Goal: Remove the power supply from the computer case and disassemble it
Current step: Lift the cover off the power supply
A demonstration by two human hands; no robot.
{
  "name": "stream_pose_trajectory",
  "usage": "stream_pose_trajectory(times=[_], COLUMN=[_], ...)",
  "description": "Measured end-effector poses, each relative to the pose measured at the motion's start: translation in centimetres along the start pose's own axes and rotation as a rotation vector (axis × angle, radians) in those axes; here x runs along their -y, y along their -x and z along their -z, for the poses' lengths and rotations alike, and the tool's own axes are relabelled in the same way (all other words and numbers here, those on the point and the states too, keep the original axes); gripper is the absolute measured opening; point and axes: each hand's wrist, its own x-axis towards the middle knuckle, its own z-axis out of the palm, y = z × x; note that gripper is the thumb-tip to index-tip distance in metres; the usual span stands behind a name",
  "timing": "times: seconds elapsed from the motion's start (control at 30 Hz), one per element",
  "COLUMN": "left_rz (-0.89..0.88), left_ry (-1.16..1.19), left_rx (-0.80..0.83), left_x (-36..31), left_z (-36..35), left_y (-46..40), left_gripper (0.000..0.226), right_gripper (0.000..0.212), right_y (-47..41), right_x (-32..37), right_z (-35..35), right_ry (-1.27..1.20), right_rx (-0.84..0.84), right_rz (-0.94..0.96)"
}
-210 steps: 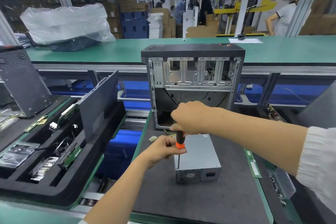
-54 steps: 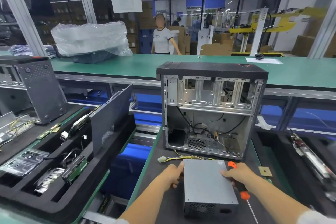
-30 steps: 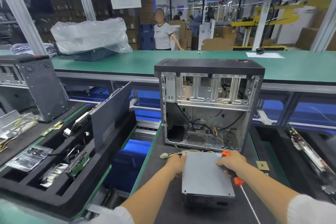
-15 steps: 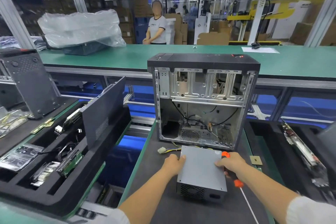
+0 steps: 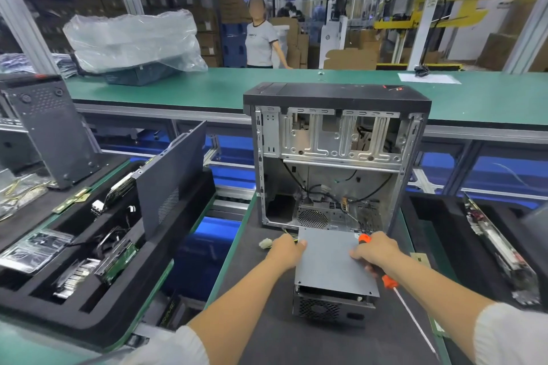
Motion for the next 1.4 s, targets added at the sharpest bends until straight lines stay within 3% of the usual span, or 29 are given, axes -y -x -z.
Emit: stream_pose_trajectory(times=[0.2, 0.37, 0.5, 0.6, 0.7, 0.77, 0.87, 0.97, 1.13, 1.27, 1.4], left_rz=[-0.038, 0.004, 0.103, 0.088, 0.033, -0.028, -0.112, -0.143, -0.136, -0.127, -0.101], left_ry=[0.035, 0.403, 0.88, 1.012, 0.953, 0.842, 0.654, 0.531, 0.249, 0.053, 0.044], left_rx=[-0.061, -0.228, -0.223, -0.239, -0.222, -0.204, -0.183, -0.193, -0.35, -0.328, -0.276], left_x=[-1.5, -2.1, -1.1, 0.6, 2.5, 4.1, 7.0, 9.5, 13.0, 14.8, 15.7], left_z=[2.7, 5.4, 7.8, 8.9, 9.8, 10.6, 11.7, 12.6, 12.2, 10.7, 8.4], left_y=[0.3, 1.4, 2.9, 3.7, 4.3, 4.7, 5.3, 5.4, 4.3, 3.5, 2.9], left_gripper=[0.051, 0.068, 0.059, 0.054, 0.037, 0.029, 0.045, 0.029, 0.043, 0.042, 0.035], right_gripper=[0.03, 0.028, 0.03, 0.036, 0.035, 0.033, 0.029, 0.025, 0.016, 0.046, 0.056], right_y=[1.4, 4.2, 6.8, 8.3, 9.2, 9.4, 9.7, 10.2, 10.2, 10.0, 9.7], right_x=[2.6, 5.8, 7.9, 8.5, 8.5, 8.5, 8.5, 8.8, 8.2, 6.5, 5.0], right_z=[3.2, 5.3, 5.2, 3.9, 2.1, 0.7, -2.1, -5.3, -10.8, -13.6, -14.1], right_ry=[0.041, 0.087, -0.191, -0.423, -0.579, -0.582, -0.461, -0.398, -0.378, -0.384, -0.333], right_rx=[0.007, -0.084, -0.132, -0.033, 0.07, 0.051, -0.022, -0.083, -0.085, -0.048, -0.025], right_rz=[0.144, 0.301, 0.42, 0.414, 0.357, 0.339, 0.34, 0.349, 0.301, 0.23, 0.198])
